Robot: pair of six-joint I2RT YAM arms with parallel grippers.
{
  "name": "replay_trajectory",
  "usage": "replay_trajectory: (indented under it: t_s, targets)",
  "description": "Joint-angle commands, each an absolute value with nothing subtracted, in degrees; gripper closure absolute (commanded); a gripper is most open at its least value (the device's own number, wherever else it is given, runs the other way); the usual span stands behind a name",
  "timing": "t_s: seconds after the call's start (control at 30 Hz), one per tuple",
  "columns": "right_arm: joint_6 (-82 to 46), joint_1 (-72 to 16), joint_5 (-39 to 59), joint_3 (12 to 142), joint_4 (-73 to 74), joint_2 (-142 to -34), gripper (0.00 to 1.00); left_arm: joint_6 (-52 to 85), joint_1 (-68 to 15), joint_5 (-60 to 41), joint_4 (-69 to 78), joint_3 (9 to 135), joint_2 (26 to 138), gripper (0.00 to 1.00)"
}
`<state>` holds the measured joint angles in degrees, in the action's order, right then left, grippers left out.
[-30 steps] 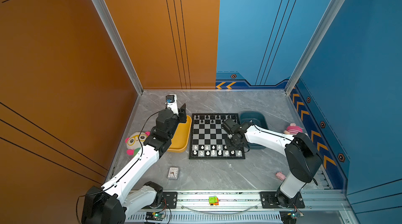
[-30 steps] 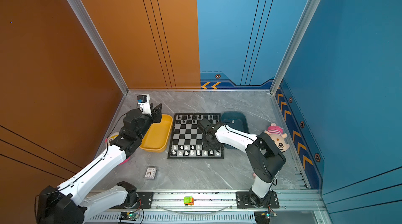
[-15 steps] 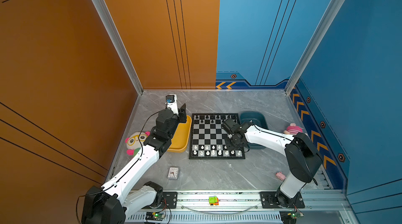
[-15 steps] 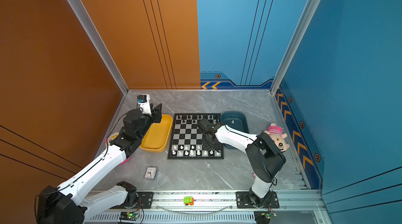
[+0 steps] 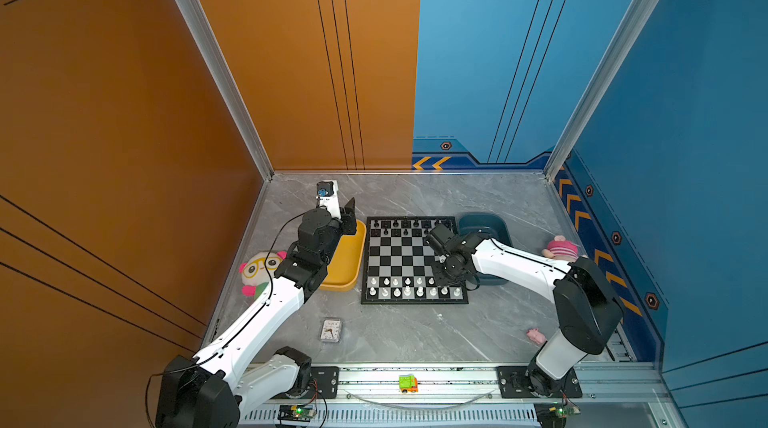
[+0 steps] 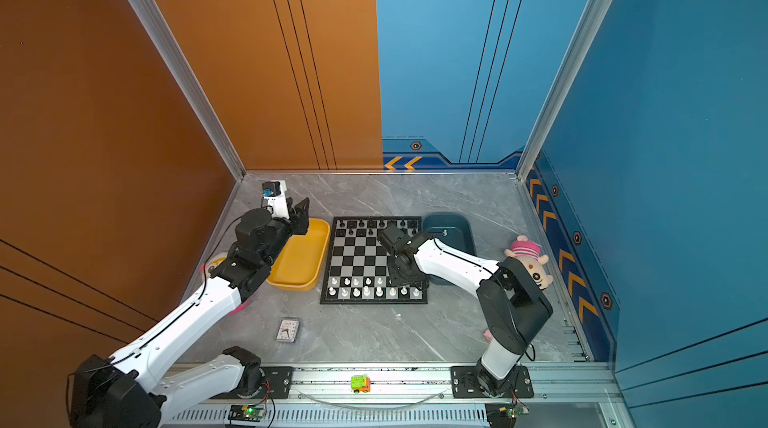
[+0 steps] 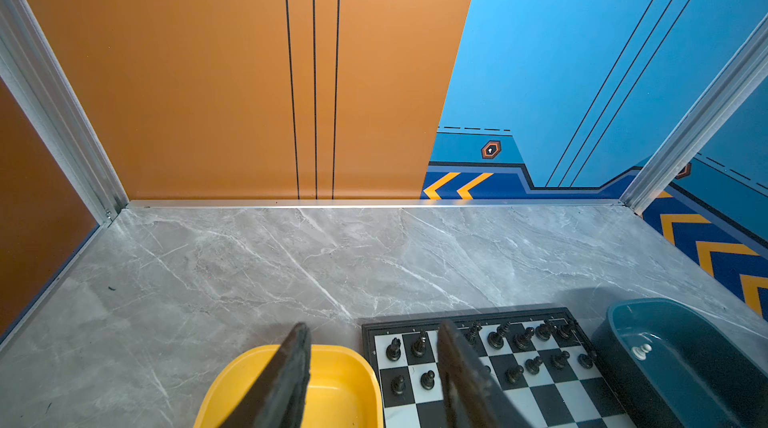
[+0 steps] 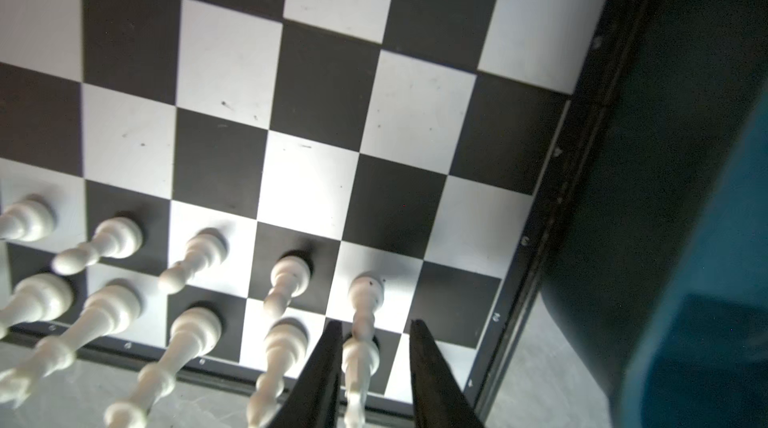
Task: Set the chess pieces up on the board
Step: 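Open the right gripper and raise it back over the teal tray, then lower the right gripper onto the last white pawn in the teal tray and close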
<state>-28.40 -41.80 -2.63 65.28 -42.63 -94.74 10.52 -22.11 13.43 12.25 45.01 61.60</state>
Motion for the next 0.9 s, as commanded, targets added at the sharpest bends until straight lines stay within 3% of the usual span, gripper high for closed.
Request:
replay_trajectory:
  t_s: [0.0, 0.4, 0.87]
  targets:
    - [-27.49, -40.93, -6.11, 67.90, -46.52, -90.65, 0.68, 10.86, -21.45, 12.48, 12.73, 44.23, 61.35, 0.49]
    - [-21.52, -29.19, -9.88, 70.76, -47.85, -82.57, 0.63, 11.00, -21.45, 12.30, 12.85, 44.30, 61.61, 0.49]
    - [-16.77, -16.03, -3.47, 77.11, -42.97, -95.17, 0.65, 10.88, -21.36, 12.71, 13.01, 44.50, 62.44, 0.49]
